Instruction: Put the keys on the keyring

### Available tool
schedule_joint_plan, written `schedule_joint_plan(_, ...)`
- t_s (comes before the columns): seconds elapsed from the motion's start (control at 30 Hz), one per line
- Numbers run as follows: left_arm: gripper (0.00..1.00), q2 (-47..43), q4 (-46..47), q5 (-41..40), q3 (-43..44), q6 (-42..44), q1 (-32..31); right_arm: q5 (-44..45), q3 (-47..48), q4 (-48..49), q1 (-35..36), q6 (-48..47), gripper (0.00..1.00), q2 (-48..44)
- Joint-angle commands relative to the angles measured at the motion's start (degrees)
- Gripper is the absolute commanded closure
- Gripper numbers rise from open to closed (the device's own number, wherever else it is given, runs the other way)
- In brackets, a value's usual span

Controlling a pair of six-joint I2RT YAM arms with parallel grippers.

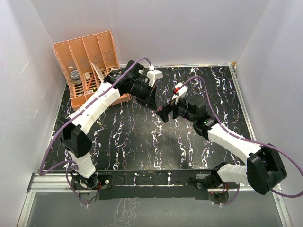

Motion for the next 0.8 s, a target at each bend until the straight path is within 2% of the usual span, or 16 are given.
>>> schedule_joint_plan(0.0, 1.00, -4.87, -2.23, 1.13, -1.57, -0.11, -0.58, 3.78, 2.60, 2.73, -0.26, -2.55, 0.02, -0.58)
schedule_joint_plan(0.77, 1.00, -4.89, -4.76, -0.09, -2.98, 0.43, -1.69, 2.38, 5.49, 2.96, -1.14, -2.63, 0.02, -1.34)
